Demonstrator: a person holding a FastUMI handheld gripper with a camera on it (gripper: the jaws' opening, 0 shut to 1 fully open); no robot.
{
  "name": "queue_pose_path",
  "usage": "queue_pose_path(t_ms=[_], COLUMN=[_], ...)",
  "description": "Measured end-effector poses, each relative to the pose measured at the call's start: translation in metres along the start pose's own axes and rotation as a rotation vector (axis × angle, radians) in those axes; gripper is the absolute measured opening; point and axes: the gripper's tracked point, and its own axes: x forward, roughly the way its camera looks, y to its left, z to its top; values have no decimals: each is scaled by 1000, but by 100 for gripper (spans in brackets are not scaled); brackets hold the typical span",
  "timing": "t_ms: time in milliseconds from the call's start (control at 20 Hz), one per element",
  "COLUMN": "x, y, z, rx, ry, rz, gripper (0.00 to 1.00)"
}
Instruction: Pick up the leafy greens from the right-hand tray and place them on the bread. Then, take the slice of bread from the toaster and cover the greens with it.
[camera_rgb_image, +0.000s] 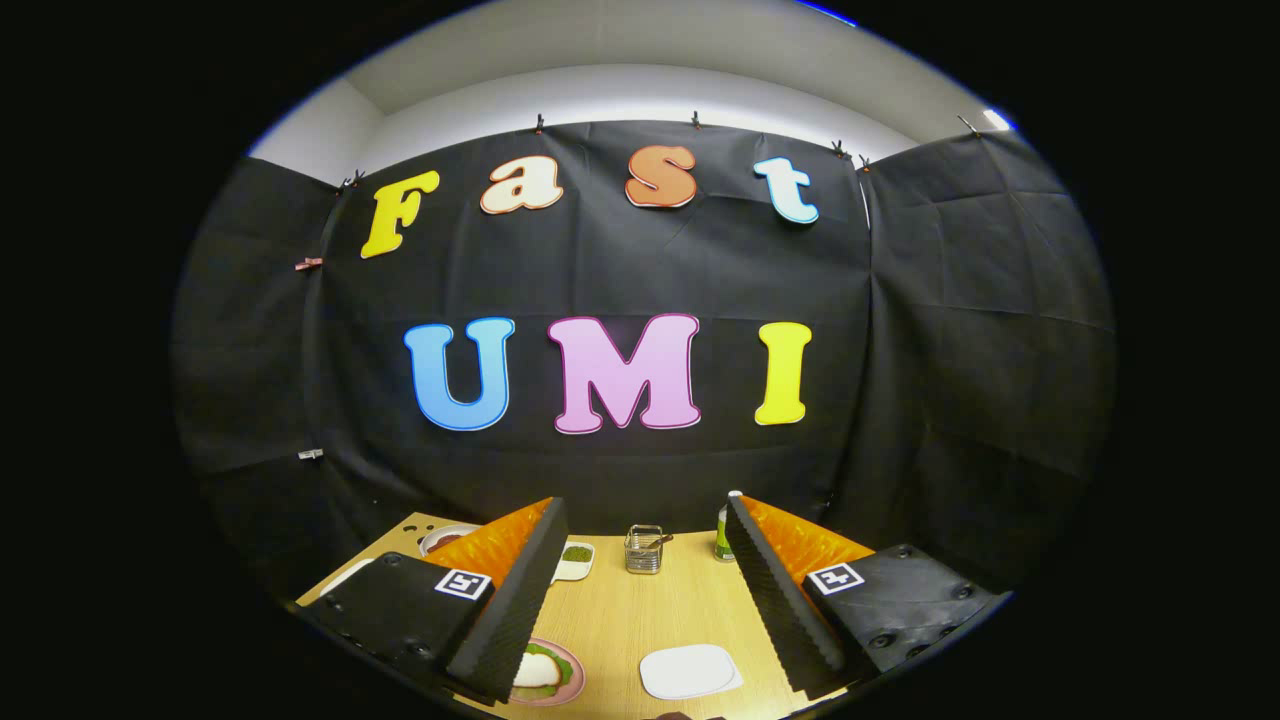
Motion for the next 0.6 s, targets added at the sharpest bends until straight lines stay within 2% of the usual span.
queue_pose_path(t_ms=[200, 600], x=[-3, 11], y=[-14, -13], z=[-7, -10], rx=[47, 36], ry=[26, 55], rz=[11, 74], gripper=[99, 99])
